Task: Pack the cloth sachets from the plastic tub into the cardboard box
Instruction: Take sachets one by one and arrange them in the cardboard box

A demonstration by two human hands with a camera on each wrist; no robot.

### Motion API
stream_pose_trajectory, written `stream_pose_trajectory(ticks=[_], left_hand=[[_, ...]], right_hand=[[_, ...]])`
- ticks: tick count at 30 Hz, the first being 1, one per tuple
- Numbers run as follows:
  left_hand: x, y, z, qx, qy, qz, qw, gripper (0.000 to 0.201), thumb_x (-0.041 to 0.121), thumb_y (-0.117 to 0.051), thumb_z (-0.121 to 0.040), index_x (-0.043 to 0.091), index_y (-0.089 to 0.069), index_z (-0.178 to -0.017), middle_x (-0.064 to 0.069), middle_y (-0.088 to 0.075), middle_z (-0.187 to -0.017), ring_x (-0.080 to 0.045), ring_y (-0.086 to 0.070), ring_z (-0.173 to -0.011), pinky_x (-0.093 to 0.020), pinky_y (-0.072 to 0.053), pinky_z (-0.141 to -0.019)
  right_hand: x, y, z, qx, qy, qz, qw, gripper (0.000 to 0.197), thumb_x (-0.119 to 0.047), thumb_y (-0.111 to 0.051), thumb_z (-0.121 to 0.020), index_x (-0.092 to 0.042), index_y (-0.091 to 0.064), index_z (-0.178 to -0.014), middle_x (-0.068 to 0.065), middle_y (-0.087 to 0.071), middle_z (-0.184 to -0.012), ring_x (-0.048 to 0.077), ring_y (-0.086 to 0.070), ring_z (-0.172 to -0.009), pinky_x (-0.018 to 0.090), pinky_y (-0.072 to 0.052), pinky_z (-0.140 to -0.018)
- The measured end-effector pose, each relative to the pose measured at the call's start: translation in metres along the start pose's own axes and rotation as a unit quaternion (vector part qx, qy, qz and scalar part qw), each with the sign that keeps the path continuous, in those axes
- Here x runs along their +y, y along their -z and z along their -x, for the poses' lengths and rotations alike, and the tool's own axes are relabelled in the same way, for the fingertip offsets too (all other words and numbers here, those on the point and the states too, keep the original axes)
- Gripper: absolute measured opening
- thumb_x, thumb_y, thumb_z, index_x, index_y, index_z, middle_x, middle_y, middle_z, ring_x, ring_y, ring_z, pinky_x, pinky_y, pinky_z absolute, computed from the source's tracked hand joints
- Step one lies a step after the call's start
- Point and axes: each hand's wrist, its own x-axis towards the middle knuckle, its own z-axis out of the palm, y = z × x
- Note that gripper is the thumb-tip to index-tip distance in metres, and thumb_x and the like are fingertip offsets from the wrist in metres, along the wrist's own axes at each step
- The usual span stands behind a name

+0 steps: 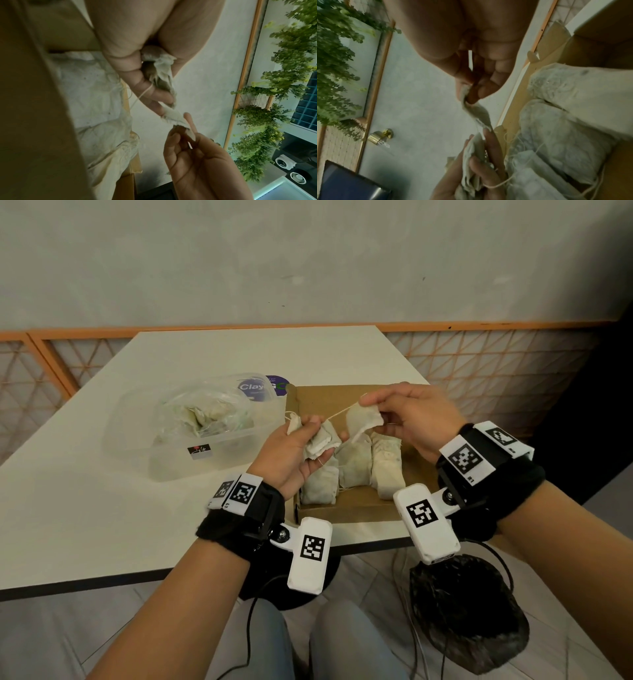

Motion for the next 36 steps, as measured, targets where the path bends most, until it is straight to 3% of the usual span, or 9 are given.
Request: stream_pose_trajectory(ticks=[5,9,13,18,21,24,27,31,36], left_hand=[[-0.001,0.004,-0.003,0.005,-0.001,0.033,0.999,0.013,0.013,-0.047,-0.097,0.007,-0.057,-0.093,-0.022,-0.067,-0.099,-0.023,-0.071,-0.084,-0.022,-0.057,-0.063],[0.0,0.006,-0.002,0.019,0.003,0.076,0.997,0.03,0.023,-0.041,-0.101,0.002,-0.062,-0.096,-0.02,-0.066,-0.105,-0.027,-0.067,-0.092,-0.029,-0.06,-0.069],[0.001,0.005,-0.001,0.021,0.024,0.103,0.994,0.046,0.033,-0.032,-0.103,-0.001,-0.062,-0.098,-0.02,-0.07,-0.093,-0.026,-0.069,-0.081,-0.034,-0.06,-0.067],[0.003,0.006,-0.001,0.026,0.05,0.12,0.991,0.052,0.041,-0.03,-0.102,-0.002,-0.059,-0.107,-0.022,-0.067,-0.097,-0.031,-0.067,-0.09,-0.041,-0.06,-0.066],[0.005,0.006,0.0,0.009,0.067,0.13,0.989,0.055,0.044,-0.029,-0.101,-0.003,-0.06,-0.106,-0.021,-0.066,-0.104,-0.03,-0.065,-0.095,-0.041,-0.06,-0.068],[0.005,0.003,0.001,-0.013,0.081,0.111,0.99,0.06,0.046,-0.028,-0.101,-0.001,-0.065,-0.096,-0.018,-0.068,-0.094,-0.025,-0.069,-0.079,-0.034,-0.059,-0.059],[0.004,0.006,-0.003,-0.01,0.068,0.089,0.994,0.064,0.051,-0.026,-0.1,-0.002,-0.059,-0.112,-0.017,-0.068,-0.096,-0.023,-0.069,-0.078,-0.036,-0.058,-0.075],[0.003,0.009,-0.007,0.008,0.063,0.092,0.994,0.058,0.051,-0.025,-0.1,0.006,-0.055,-0.121,-0.011,-0.066,-0.111,-0.027,-0.067,-0.092,-0.04,-0.057,-0.076],[0.001,0.005,-0.007,0.009,0.035,0.033,0.999,0.04,0.045,-0.044,-0.096,0.014,-0.06,-0.116,-0.002,-0.065,-0.092,-0.014,-0.063,-0.075,-0.021,-0.055,-0.055]], right_hand=[[0.001,-0.001,-0.001,-0.025,0.036,0.164,0.985,0.025,0.004,-0.054,-0.085,-0.013,-0.071,-0.094,0.016,-0.069,-0.099,0.016,-0.064,-0.081,0.025,-0.054,-0.08],[-0.001,-0.007,0.0,-0.04,0.064,0.268,0.96,0.016,-0.015,-0.063,-0.085,-0.011,-0.071,-0.098,0.004,-0.07,-0.089,-0.003,-0.059,-0.069,0.006,-0.044,-0.063],[0.007,-0.02,0.005,-0.072,0.056,0.331,0.939,0.04,-0.044,-0.074,-0.072,-0.019,-0.068,-0.103,-0.002,-0.065,-0.088,0.011,-0.058,-0.079,0.023,-0.043,-0.072],[0.019,-0.03,0.008,-0.083,0.173,0.512,0.838,0.067,-0.05,-0.075,-0.066,-0.022,-0.054,-0.123,-0.003,-0.051,-0.111,0.012,-0.049,-0.099,0.029,-0.042,-0.086],[0.026,-0.033,0.009,-0.087,0.235,0.52,0.817,0.07,-0.045,-0.074,-0.069,-0.026,-0.048,-0.132,-0.001,-0.05,-0.116,0.018,-0.048,-0.108,0.038,-0.042,-0.094],[0.029,-0.035,0.005,-0.091,0.268,0.498,0.82,0.048,-0.033,-0.068,-0.08,-0.019,-0.058,-0.126,0.003,-0.057,-0.111,0.02,-0.052,-0.106,0.036,-0.042,-0.092],[0.023,-0.031,0.002,-0.076,0.262,0.437,0.857,0.026,-0.023,-0.059,-0.089,-0.013,-0.067,-0.111,0.002,-0.063,-0.101,0.012,-0.054,-0.088,0.009,-0.038,-0.075],[0.023,-0.021,-0.008,-0.056,0.107,0.24,0.963,0.021,-0.022,-0.056,-0.092,-0.012,-0.069,-0.104,-0.001,-0.065,-0.08,0.001,-0.054,-0.067,0.011,-0.039,-0.062],[0.025,-0.02,-0.014,-0.048,-0.036,-0.014,0.998,0.016,-0.016,-0.055,-0.092,-0.005,-0.066,-0.092,0.006,-0.061,-0.079,0.012,-0.054,-0.064,0.015,-0.046,-0.052]])
